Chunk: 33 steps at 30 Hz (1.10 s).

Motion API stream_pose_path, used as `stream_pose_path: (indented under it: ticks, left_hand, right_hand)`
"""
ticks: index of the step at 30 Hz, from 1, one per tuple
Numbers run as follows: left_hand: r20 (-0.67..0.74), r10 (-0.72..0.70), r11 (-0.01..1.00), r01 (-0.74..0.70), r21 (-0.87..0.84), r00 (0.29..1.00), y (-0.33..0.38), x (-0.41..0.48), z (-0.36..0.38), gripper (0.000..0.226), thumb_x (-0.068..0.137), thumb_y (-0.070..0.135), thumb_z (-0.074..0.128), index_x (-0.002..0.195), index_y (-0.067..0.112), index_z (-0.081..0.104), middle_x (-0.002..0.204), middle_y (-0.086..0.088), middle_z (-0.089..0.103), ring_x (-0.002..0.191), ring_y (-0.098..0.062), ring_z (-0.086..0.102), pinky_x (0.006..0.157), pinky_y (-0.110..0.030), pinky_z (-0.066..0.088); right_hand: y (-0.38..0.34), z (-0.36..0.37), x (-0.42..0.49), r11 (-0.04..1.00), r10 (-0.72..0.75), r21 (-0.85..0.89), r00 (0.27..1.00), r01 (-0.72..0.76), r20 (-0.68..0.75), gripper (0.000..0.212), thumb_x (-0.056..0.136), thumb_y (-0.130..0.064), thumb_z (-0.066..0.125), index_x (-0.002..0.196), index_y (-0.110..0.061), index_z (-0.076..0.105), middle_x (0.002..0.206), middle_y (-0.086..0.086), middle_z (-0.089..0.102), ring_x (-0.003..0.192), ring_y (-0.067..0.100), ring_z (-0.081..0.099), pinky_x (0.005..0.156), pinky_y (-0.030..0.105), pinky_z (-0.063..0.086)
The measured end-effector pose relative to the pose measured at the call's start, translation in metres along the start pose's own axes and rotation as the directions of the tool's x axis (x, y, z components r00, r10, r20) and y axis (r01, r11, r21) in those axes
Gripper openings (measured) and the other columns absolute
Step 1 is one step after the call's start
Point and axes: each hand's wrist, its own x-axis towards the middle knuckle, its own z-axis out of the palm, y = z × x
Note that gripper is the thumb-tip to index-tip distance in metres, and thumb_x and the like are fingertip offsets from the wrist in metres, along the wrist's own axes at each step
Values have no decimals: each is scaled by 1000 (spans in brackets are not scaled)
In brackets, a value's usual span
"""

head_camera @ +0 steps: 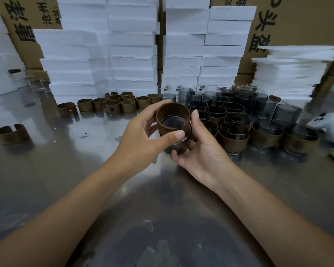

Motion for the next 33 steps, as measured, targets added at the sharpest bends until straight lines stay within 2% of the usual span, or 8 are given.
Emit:
stream_pose_path:
  ticks: [4,9,12,16,20,23,27,33]
  left_hand:
    - [29,20,999,-21,31,999,-1,0,2,59,69,21,73,124,18,52,114,10,64,111,-6,60,97,-21,46]
    - [48,30,999,-32,35,998,-2,1,1,62,71,22,71,129,14,50,117,6,63,113,-6,59,99,-24,46]
    - [67,18,999,-20,31,998,-2,0,3,69,72,25,68,136,15,44,123,6,61,116,-4,57,102,-23,44]
    - [63,-7,1000,7,-7,998,-2,0,3,64,81,36,57,141,18,42,122,16,60,116,4,55,94,-12,43]
    - [37,-55,998,56,-35,998,-5,1,3,53,87,40,60,136,24,48,114,20,66,108,4,60,78,-14,51]
    - [16,-152,980,153,-127,988,-10,2,5,53,82,38,59,131,20,54,117,7,67,112,-7,61,95,-31,49]
    - [138,-321,908,345,-237,937,-12,3,7,33,78,48,61,103,28,70,99,5,73,95,-9,68,86,-37,51]
    - [217,-311,880,366,-303,925,-14,4,0,30,69,46,66,94,30,74,97,3,73,97,-17,69,74,-29,56]
  right_hand:
    - [-1,2,-1,1000,-8,-8,1000,8,24,60,53,-58,68,96,-17,72,86,4,73,81,19,68,61,25,56]
    - [-2,5,-4,1000,1,9,1000,-1,19,57,53,-53,70,98,-17,70,95,8,68,99,25,57,63,25,56]
    - [-2,5,-4,1000,2,9,1000,-2,10,51,53,-45,74,96,-18,70,98,9,65,97,23,57,64,25,56]
    - [-2,3,-4,1000,-18,-3,1000,18,25,38,58,-42,72,90,-21,71,80,0,73,76,14,68,65,25,53]
    - [-1,3,-4,1000,-13,1,1000,13,15,44,61,-40,69,98,-18,65,72,-3,72,66,11,69,65,25,52]
    - [-1,3,-3,1000,-18,19,1000,17,9,45,59,-39,69,97,-16,66,71,-1,71,65,12,68,65,26,52]
    - [-2,4,-4,999,-47,7,999,47,12,33,60,-38,68,86,-18,68,72,-1,71,70,13,67,67,27,51]
    - [-3,3,-5,996,-92,22,995,91,44,15,61,-34,71,73,-25,75,81,1,72,88,20,64,68,25,55]
